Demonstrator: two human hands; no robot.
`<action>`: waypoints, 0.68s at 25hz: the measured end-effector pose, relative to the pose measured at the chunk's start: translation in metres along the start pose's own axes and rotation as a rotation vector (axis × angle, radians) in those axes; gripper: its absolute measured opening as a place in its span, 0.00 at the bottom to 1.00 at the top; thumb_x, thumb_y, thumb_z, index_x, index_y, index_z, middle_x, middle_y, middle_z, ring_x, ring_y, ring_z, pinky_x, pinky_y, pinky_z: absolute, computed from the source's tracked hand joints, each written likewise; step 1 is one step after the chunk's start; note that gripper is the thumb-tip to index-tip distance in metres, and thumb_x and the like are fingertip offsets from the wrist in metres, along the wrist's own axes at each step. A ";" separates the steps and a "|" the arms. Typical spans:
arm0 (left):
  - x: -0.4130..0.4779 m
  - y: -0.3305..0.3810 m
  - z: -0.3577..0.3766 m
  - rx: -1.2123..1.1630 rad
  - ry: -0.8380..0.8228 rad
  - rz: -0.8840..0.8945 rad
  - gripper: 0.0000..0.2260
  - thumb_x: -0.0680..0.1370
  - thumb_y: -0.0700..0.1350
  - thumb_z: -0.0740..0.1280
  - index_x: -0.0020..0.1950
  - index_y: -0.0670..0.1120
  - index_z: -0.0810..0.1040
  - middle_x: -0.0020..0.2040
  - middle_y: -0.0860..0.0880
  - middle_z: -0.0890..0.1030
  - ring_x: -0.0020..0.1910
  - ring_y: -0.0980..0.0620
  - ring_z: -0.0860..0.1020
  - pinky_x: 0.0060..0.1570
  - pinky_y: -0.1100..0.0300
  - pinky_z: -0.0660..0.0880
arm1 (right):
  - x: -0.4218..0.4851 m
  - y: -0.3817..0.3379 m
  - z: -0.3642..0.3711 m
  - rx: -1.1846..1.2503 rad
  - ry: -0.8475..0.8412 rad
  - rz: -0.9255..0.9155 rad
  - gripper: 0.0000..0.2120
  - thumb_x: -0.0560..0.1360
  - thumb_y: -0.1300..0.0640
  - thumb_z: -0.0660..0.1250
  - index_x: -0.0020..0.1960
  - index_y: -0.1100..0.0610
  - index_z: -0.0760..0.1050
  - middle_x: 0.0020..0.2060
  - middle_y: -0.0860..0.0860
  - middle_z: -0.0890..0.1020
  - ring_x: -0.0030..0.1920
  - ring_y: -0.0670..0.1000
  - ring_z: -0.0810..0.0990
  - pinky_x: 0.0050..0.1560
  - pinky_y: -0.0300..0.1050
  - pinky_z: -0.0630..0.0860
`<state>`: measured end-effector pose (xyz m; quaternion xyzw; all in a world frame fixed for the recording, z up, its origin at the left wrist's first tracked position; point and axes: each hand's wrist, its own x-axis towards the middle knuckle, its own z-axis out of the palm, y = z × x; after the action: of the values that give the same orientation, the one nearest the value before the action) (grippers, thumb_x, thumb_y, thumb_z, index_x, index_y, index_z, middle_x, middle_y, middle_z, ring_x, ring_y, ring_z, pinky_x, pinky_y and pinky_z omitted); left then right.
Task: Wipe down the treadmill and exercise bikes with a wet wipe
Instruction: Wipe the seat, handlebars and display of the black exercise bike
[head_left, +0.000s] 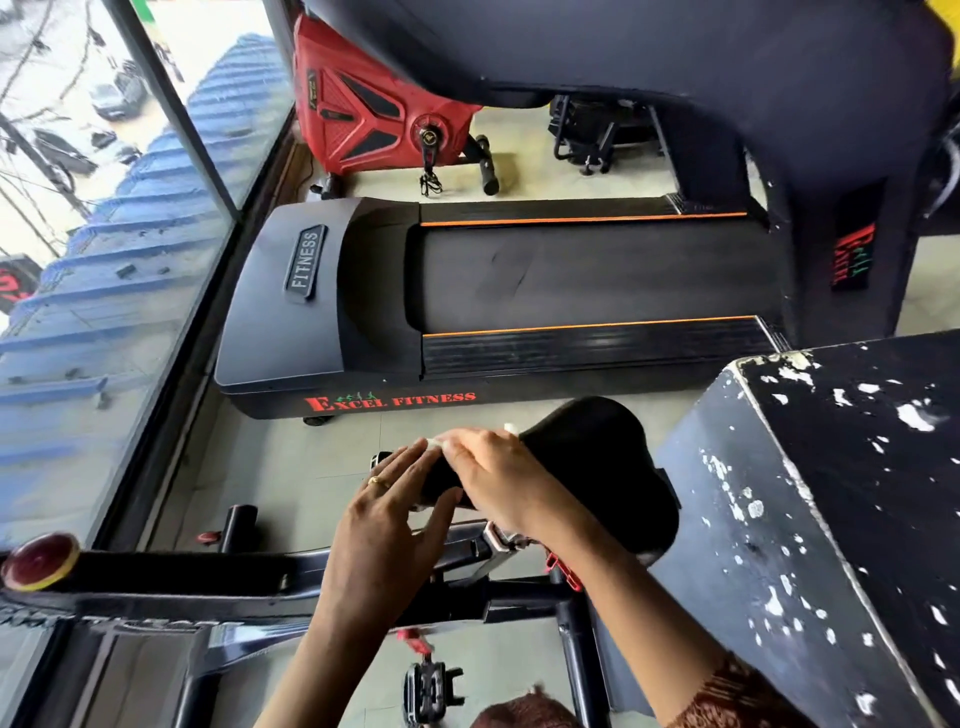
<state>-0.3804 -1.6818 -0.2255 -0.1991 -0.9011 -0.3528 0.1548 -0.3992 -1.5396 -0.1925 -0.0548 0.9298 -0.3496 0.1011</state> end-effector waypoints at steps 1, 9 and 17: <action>-0.003 -0.001 -0.005 -0.027 0.019 -0.023 0.18 0.71 0.50 0.68 0.56 0.41 0.81 0.56 0.43 0.81 0.55 0.53 0.77 0.56 0.67 0.69 | -0.004 0.000 0.001 0.059 -0.003 -0.043 0.18 0.83 0.55 0.51 0.64 0.61 0.74 0.62 0.55 0.77 0.64 0.53 0.73 0.66 0.39 0.62; -0.005 -0.019 -0.023 -0.234 -0.033 -0.197 0.16 0.68 0.38 0.76 0.55 0.46 0.83 0.50 0.48 0.84 0.43 0.63 0.79 0.43 0.72 0.75 | 0.002 0.017 0.005 -0.368 0.241 0.106 0.30 0.72 0.44 0.36 0.41 0.55 0.75 0.45 0.55 0.82 0.51 0.55 0.79 0.57 0.49 0.65; -0.003 -0.053 -0.033 -0.388 0.009 -0.423 0.10 0.74 0.33 0.69 0.46 0.47 0.82 0.42 0.48 0.85 0.34 0.72 0.78 0.35 0.76 0.72 | -0.014 -0.026 0.090 -0.601 0.392 -0.239 0.21 0.72 0.66 0.56 0.62 0.57 0.75 0.58 0.55 0.79 0.61 0.58 0.74 0.64 0.58 0.67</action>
<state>-0.3977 -1.7414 -0.2339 -0.0310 -0.8376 -0.5440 0.0407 -0.3645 -1.6139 -0.2395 -0.1219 0.9797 -0.0743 -0.1409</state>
